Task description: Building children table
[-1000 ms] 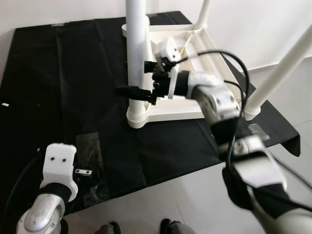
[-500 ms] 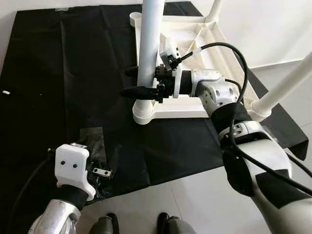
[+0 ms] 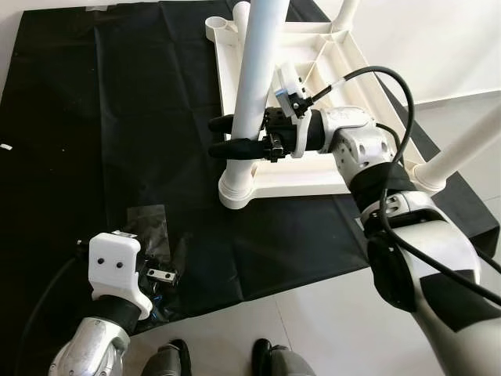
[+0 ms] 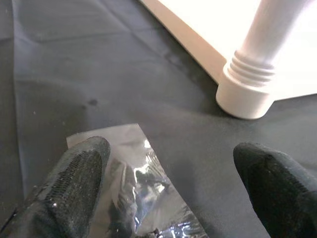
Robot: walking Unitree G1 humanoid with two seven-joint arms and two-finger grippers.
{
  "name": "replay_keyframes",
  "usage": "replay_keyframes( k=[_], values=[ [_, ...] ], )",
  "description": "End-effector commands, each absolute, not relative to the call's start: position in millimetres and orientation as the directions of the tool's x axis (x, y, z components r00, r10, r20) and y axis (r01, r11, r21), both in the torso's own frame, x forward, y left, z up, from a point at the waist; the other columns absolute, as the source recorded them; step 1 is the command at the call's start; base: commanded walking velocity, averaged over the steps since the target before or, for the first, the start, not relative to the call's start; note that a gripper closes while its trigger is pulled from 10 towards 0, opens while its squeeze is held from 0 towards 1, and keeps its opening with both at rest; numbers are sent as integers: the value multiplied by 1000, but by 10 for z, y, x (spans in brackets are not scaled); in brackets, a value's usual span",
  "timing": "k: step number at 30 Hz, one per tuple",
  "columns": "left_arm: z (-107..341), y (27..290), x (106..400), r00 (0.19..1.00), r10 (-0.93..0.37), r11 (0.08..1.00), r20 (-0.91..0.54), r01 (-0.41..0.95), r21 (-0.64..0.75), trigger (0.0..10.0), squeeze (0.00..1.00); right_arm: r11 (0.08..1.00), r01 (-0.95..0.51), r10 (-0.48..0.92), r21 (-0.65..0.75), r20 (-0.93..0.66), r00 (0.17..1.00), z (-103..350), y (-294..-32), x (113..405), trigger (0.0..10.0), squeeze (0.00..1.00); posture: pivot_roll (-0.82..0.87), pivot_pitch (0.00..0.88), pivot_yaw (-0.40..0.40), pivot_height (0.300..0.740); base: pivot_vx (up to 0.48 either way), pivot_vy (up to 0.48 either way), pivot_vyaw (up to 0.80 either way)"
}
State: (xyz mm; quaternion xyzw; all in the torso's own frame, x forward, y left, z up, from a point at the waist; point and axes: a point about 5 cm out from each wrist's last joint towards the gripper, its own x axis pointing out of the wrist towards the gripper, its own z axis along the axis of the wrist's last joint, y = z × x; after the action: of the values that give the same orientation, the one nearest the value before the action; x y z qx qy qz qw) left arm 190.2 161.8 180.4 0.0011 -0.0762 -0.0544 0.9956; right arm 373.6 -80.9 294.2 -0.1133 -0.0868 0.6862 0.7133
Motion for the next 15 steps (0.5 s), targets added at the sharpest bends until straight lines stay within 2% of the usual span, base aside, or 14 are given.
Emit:
replay_keyframes(
  k=[1, 2, 3, 4, 5, 6, 7, 9, 15],
  values=[
    [1740, 1619, 1906, 986, -99, 995, 138, 98, 9, 10000, 0, 115, -970, 990, -212, -51, 129, 2716, -829, 3748, 0, 0, -31, 246, -155, 740, 0, 0, 0],
    [1737, 1622, 1912, 985, -97, 995, 139, 97, 10, 10000, 0, 157, -969, 984, -191, -50, 169, 2654, -820, 3741, 0, 0, -31, 246, -155, 740, 0, 0, 0],
    [1736, 1634, 1925, 986, -91, 996, 141, 90, 15, 10000, 0, 367, -920, 926, -136, -46, 376, 2406, -711, 3689, 0, 0, -39, 240, -150, 740, 0, 0, 0],
    [1735, 1648, 1942, 986, -86, 996, 142, 84, 22, 10000, 0, 644, -763, 760, -62, -66, 647, 2133, -658, 3588, 0, 0, -47, 237, -145, 740, 0, 0, 0],
    [1738, 1663, 1964, 986, -82, 996, 142, 79, 29, 10000, 0, 793, -609, 604, 7, -141, 785, 1885, -703, 3388, 0, 0, -52, 236, -138, 740, 0, 0, 0],
    [1743, 1671, 1986, 986, -81, 996, 143, 77, 33, 10000, 0, 857, -513, 511, 41, -180, 840, 1748, -747, 3196, 0, 0, -49, 235, -131, 740, 0, 0, 0],
    [1743, 1671, 1986, 986, -81, 996, 143, 77, 33, 10000, 0, 857, -513, 511, 41, -180, 840, 1748, -747, 3196, 0, 0, -49, 235, -131, 740, 0, 0, 0],
    [1745, 1679, 2040, 984, -103, 994, 147, 96, 52, 10000, 0, 859, -511, 507, 29, -185, 842, 1677, -727, 2982, 0, 0, -67, 221, -99, 740, 0, 0, 0],
    [1714, 1733, 2108, 982, -118, 992, 148, 111, 59, 10000, 0, 811, -584, 580, 42, -191, 792, 1720, -653, 2889, 0, 0, -65, 187, -94, 740, 0, 0, 0]
  ],
)
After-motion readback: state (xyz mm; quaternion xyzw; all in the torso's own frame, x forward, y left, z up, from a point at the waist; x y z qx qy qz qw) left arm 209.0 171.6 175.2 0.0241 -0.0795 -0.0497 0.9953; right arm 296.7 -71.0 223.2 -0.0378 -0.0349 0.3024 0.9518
